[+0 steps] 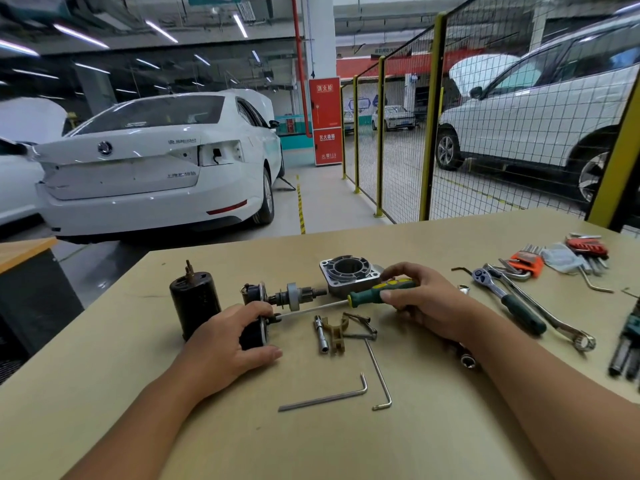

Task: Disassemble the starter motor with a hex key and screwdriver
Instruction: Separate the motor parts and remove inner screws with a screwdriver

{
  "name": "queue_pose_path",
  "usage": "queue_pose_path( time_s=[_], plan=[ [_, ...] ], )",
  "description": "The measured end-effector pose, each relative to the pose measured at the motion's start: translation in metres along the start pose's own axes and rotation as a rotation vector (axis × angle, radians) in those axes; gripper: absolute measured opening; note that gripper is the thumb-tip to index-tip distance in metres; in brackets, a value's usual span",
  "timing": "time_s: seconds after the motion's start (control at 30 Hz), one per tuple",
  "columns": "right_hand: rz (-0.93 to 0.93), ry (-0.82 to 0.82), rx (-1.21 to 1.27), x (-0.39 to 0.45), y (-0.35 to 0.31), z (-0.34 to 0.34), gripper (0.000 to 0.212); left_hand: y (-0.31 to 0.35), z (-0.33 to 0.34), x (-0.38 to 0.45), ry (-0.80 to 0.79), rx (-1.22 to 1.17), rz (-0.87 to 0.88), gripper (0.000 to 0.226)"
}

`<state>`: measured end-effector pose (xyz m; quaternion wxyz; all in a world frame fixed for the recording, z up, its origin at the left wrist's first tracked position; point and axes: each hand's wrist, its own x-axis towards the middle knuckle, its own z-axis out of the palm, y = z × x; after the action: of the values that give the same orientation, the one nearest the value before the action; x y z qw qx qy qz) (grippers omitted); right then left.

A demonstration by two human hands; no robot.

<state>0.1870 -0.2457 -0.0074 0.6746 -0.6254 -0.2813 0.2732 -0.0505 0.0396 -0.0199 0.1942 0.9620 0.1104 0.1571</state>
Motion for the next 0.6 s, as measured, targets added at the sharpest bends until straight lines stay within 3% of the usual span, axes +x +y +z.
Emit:
queue_pose_path(
  time_s=[0.13,0.23,0.33,0.5,0.6],
  plan=[
    [0.040,0.044,-0.155,0.000,-0.004,0.004,0.058,0.000,0.001,0.000,0.003,0.000,-0.004,0.067],
    [0.033,-0.024,-0.030,-0.003,-0.006,-0.004,0.044,0.000,0.001,0.000,-0.001,-0.003,-0.001,0.063],
    [0.033,-0.067,0.117,-0.004,-0.004,-0.005,0.048,0.000,0.001,0.000,-0.008,-0.010,0.003,0.058],
    [0.094,0.012,-0.078,-0.004,-0.010,0.003,0.047,0.002,0.000,0.000,0.002,-0.017,0.008,0.056],
    [0.064,-0.064,-0.008,-0.005,-0.009,-0.004,0.044,0.003,0.000,-0.001,-0.003,-0.011,0.004,0.057]
  ],
)
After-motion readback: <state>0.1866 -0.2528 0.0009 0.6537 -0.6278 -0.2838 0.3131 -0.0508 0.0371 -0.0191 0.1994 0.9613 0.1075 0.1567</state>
